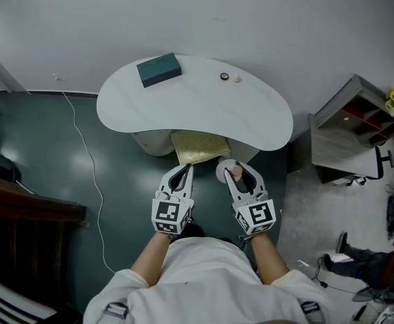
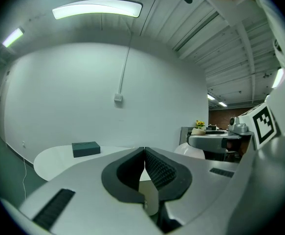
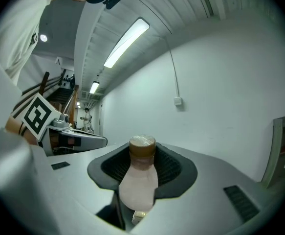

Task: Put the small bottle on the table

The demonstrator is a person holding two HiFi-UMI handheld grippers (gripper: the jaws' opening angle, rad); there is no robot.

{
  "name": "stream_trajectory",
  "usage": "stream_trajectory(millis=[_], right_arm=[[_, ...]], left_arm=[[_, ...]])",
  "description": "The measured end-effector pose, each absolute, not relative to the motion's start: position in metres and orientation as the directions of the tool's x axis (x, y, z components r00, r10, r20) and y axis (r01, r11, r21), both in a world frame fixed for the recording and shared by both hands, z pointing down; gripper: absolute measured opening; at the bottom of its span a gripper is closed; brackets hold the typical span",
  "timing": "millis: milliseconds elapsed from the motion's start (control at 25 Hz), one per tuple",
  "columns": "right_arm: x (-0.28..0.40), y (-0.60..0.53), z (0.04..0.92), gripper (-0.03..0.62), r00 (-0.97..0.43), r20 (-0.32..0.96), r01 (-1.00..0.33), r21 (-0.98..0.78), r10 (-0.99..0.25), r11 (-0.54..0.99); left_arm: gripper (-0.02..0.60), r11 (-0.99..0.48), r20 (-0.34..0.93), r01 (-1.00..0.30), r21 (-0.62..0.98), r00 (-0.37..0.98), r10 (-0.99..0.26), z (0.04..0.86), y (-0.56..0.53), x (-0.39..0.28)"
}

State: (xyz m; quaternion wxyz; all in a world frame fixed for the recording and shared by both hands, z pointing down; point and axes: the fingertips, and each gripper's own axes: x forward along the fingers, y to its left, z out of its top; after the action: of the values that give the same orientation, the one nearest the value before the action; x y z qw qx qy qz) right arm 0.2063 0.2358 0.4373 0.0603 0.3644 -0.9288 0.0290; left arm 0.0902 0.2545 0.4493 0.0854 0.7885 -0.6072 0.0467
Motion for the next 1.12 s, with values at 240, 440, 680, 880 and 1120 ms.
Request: stream_trajectory(millis=[240, 440, 680, 880, 1120], right_arm=[[0.166, 0.198, 0.443, 0.137, -0.689, 0.123, -0.721, -0.015, -0.714, 0.693], [0.142, 0.174, 0.455, 0.137, -0.685, 0.151, -0.724, -0.03, -0.713, 0.689], [0.118, 0.133, 0.467, 0.137, -0.703, 0.156, -0.706, -0.037, -0.694, 0.707], [0.105, 0.082, 0.467, 0.137, -0.72, 0.147, -0.689, -0.035, -0.678, 0.724], [0.094, 0.012, 0.463, 0.137, -0.757, 0.142, -0.646, -0.018, -0.638, 0.763]], left_arm=[[0.02, -0.292, 0.19, -0.953, 0.074, 0.301, -0.934, 0.461, 0.22, 0.045], [0.02, -0.3, 0.218, -0.949, 0.1, 0.315, -0.924, 0.474, 0.196, 0.023], [0.02, -0.285, 0.238, -0.953, 0.105, 0.302, -0.923, 0.487, 0.159, 0.002], [0.02, -0.269, 0.253, -0.96, 0.08, 0.281, -0.926, 0.493, 0.108, -0.011], [0.02, -0.236, 0.273, -0.967, 0.095, 0.254, -0.928, 0.493, 0.032, -0.02]])
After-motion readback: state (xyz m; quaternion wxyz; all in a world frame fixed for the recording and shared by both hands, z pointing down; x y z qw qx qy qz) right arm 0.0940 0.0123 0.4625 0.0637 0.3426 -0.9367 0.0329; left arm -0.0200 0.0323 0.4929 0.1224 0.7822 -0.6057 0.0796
